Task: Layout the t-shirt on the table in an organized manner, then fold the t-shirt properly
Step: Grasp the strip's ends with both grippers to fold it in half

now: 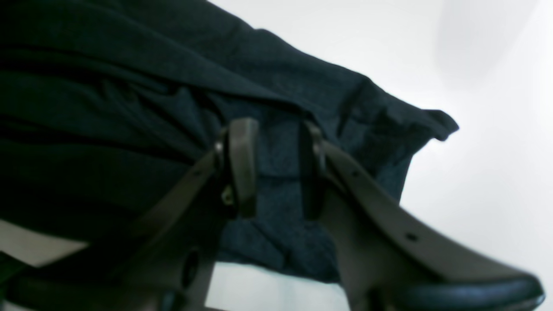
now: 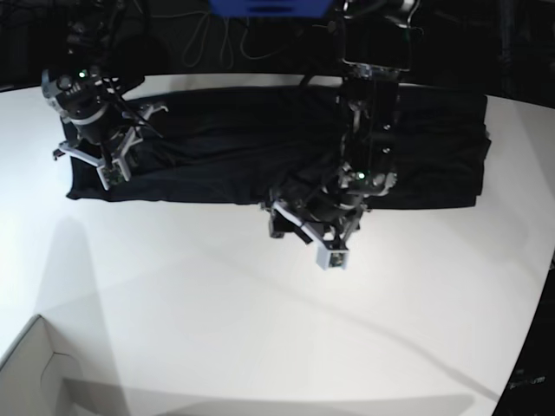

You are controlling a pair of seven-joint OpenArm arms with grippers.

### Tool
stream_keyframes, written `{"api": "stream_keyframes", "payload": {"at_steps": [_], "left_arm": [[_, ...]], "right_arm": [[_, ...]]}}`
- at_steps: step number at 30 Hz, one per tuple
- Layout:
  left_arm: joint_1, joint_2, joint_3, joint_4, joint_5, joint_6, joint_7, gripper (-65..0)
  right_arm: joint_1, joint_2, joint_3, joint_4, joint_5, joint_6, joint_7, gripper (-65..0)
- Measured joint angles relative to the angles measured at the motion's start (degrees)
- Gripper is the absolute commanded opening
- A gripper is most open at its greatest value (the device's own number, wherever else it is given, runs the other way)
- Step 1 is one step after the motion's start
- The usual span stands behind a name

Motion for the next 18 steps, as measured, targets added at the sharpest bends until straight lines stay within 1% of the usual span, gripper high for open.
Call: {"api": "stream_keyframes", "payload": {"at_steps": [2,5,8,10,11,18], "left_arm": [[-0.98,0.07,0.00,-1.44,-0.07,1.49,-0.22,-22.5],[-2.03,0.02,-0.02,-4.66,0.20,4.31,-3.23,-22.5],[-2.10,0.04,0.00,-6.97,-0.02,6.49,-3.69,-22.5],[-1.99,0.00,0.00,-8.22,0.22,7.19,-3.91,-22.5],[-2.01,0.07,-0.02,-8.48,0.22,7.21,-4.61,-22.5],[-2.21,-0.20,0.00,-8.66,0.24,7.21,-4.52,-22.9]], "right_arm": [[-0.92,-0.13,-0.11,0.00,0.20,0.00,-0.07,-48.4],[-1.53,-0.13,-0.02,0.00,0.13,0.00,-0.26,-48.4],[-1.51,-0.15,0.00,0.00,0.22,0.00,-0.04,-48.4],[-1.53,-0.13,0.02,0.00,0.20,0.00,-0.09,-48.4],[-1.51,-0.13,0.02,0.00,0.20,0.02,-0.11,-48.4],[-2.34,-0.15,0.02,0.00,0.20,0.00,-0.15,-48.4]]}}
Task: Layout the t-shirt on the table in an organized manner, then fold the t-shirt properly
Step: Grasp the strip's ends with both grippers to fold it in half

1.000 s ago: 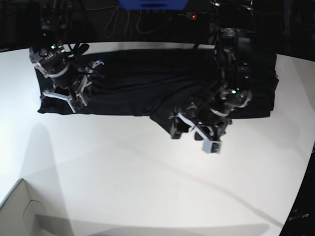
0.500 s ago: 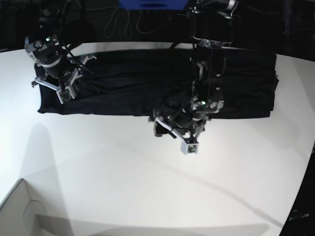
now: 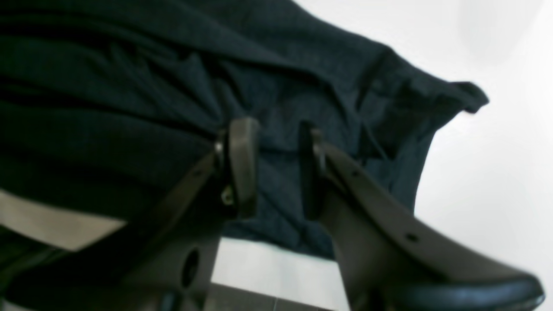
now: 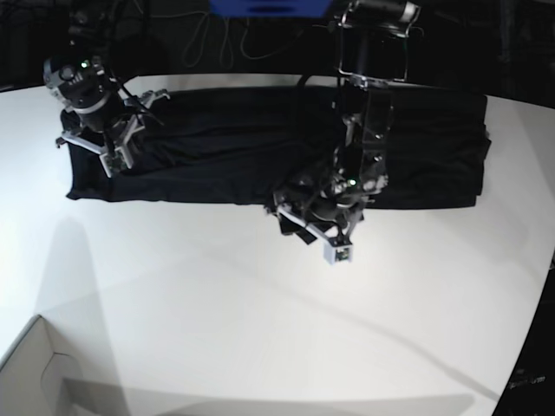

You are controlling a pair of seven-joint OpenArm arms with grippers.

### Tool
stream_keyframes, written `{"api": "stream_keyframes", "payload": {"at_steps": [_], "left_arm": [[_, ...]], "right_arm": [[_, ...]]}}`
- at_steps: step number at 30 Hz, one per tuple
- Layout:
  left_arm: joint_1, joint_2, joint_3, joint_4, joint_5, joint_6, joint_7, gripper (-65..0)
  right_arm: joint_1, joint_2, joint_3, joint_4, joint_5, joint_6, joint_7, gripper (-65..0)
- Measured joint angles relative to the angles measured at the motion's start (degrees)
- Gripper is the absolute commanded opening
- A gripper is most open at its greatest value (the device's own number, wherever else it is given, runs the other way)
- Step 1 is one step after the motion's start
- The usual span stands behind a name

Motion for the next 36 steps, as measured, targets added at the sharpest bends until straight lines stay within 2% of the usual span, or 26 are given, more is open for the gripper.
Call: {"api": "stream_keyframes", "payload": {"at_steps": [2,7,9,11,17,19,22,25,30,34,36], "left_arm": [[-0.13,-0.04,0.00,-0.48,-0.02,0.00,-0.20,-24.8],[-2.51,-0.04,-0.09,-5.75,-0.07,-0.04,-2.43,-51.3],[-2.84,-0.09,-0.13,-6.88,-0.50,-0.04,-3.15,-56.6],[-3.52,-0.66,-0.13,-7.74,-1.11,-0.11,-2.93,-64.6],[-3.37,-1.01,-0.52,-6.84,-1.49,-0.48,-2.34,-65.0],[-2.16,-0.63,-2.99,-3.37,-1.07,-0.42,1.03,-65.0],[0.46,-0.98,-5.42,2.60,-0.66,0.44,1.53,-65.0],[0.68,-1.88,-6.03,9.16,-5.51,0.39,0.85,-65.0],[4.68,-5.42,-5.97,15.78,-11.72,0.02,0.81,-65.0],[10.25,-11.13,-6.05,20.24,-18.16,0.17,1.51,-65.0],[12.68,-13.88,-9.09,22.69,-24.63,-0.31,1.16,-65.0]], "right_arm": [[0.07,0.02,-0.02,0.00,0.02,0.00,-0.02,-48.4],[0.04,0.02,-0.02,0.00,0.00,0.00,-0.07,-48.4],[-0.15,0.02,-0.02,0.00,0.02,0.00,0.13,-48.4],[-0.79,0.02,0.00,0.00,-0.02,0.00,0.09,-48.4],[-1.09,0.02,0.00,0.00,0.02,0.00,0.11,-48.4],[-1.09,0.02,0.00,0.00,0.02,0.00,0.11,-48.4],[-1.09,0.02,0.00,0.00,0.02,0.00,0.11,-48.4],[-1.09,0.00,0.04,0.00,0.04,0.00,0.11,-48.4],[-1.05,0.17,0.09,0.00,0.02,0.00,0.09,-48.4],[-1.03,0.13,-0.02,0.00,0.04,0.00,0.11,-48.4],[-1.05,0.15,0.00,0.00,0.04,0.00,0.07,-48.4]]}}
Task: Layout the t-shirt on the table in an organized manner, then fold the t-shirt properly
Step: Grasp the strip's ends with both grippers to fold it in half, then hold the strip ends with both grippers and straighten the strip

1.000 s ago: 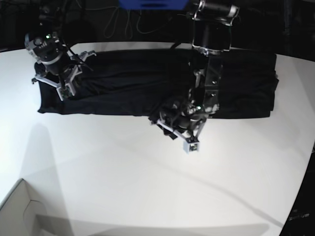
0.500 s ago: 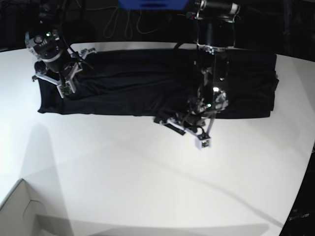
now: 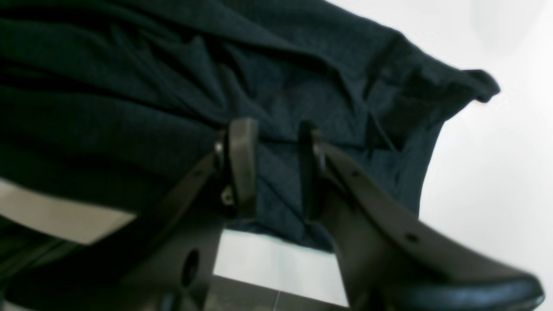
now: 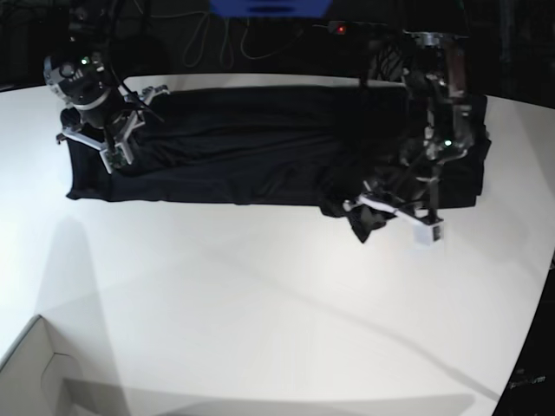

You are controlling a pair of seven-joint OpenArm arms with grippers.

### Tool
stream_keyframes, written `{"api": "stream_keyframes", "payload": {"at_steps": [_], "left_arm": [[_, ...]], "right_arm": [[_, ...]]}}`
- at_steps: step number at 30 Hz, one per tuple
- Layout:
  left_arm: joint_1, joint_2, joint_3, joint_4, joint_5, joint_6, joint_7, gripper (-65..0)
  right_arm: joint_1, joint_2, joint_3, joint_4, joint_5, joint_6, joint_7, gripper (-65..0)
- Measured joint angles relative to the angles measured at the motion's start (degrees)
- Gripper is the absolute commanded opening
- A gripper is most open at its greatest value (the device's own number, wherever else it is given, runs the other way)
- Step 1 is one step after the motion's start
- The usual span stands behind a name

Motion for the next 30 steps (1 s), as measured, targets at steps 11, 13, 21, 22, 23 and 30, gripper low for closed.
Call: {"api": "stream_keyframes", "payload": {"at_steps": [11,13,21,22,23,30], "left_arm": [[8.81,-9.92,-19.15,4.11,-17.09,0.02,-0.26,-65.0],[9.60,-10.01,-21.59,3.76,-17.59,-0.13,-0.26,-65.0],[10.12,-9.73,-25.46,-6.54,-17.81,-16.31,0.13,-65.0],[10.25,-9.68,-25.49,-7.23,-17.75,-16.31,0.13,-65.0],[10.91,-9.66,-25.49,-7.48,-17.70,-16.35,0.04,-65.0],[13.14,-9.84,-25.68,-7.50,-18.16,-16.74,0.13,-65.0]], "right_arm": [[0.33,0.02,-0.39,0.00,-0.02,0.00,0.04,-48.4],[0.31,-0.02,-0.44,-0.04,0.00,0.00,0.02,-48.4],[0.44,0.00,-2.49,-0.04,-0.02,0.00,0.02,-48.4],[0.42,0.00,-2.49,-0.04,0.00,0.00,0.07,-48.4],[0.42,0.00,-2.49,-0.04,-0.02,0.00,0.04,-48.4],[0.13,0.00,-2.29,-0.04,0.00,0.00,0.07,-48.4]]}}
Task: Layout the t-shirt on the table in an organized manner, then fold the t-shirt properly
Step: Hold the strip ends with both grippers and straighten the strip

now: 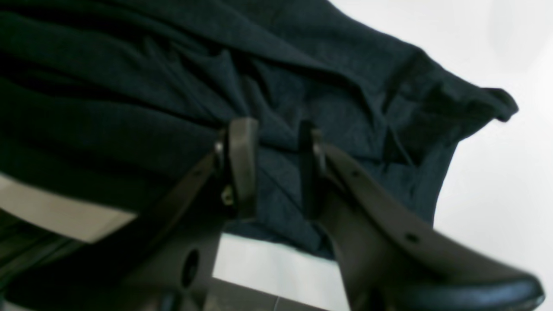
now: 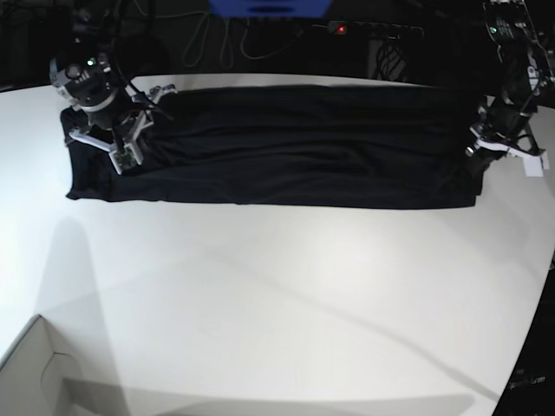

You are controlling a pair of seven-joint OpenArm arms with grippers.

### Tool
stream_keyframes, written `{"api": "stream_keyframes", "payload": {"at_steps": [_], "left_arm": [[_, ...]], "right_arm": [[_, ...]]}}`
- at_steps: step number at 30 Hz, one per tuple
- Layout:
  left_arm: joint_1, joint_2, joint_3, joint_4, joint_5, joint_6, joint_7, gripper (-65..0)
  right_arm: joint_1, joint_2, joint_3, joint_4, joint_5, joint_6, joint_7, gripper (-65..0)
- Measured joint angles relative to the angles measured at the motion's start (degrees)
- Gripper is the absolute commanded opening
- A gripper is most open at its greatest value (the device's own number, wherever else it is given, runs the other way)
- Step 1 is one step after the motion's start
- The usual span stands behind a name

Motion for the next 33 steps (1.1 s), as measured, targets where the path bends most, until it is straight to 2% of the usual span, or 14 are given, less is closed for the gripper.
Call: {"api": "stream_keyframes", "payload": {"at_steps": [5,11,18,23,27,33], "left_arm": [[0.15,0.50,-6.19,-0.33,-0.13,-0.17,-0.22,-65.0],[-0.13,0.90,-6.75,-0.42,0.07,-0.17,0.00,-64.3],[-0.79,0.96,-6.78,-0.46,0.28,-0.17,0.00,-45.1],[-0.26,0.90,-6.91,-0.42,0.15,-0.17,-0.02,-33.6],[-0.02,0.94,-8.96,-0.50,2.25,-0.15,-0.09,-29.6],[-0.13,1.09,-8.92,-2.91,3.19,-0.26,-0.44,-28.7]], "right_arm": [[-0.13,0.02,0.02,0.00,0.00,0.00,-0.02,-48.4],[-0.13,0.02,-0.09,0.00,0.00,0.00,-0.02,-48.4],[-0.15,0.00,-0.09,0.00,-0.02,0.02,-0.02,-48.4],[-0.15,0.00,-0.09,0.00,-0.02,0.00,-0.02,-48.4],[-0.15,0.00,-0.09,0.00,0.00,0.02,-0.02,-48.4],[-0.15,0.02,-0.13,0.00,-0.02,0.02,-0.02,-48.4]]}}
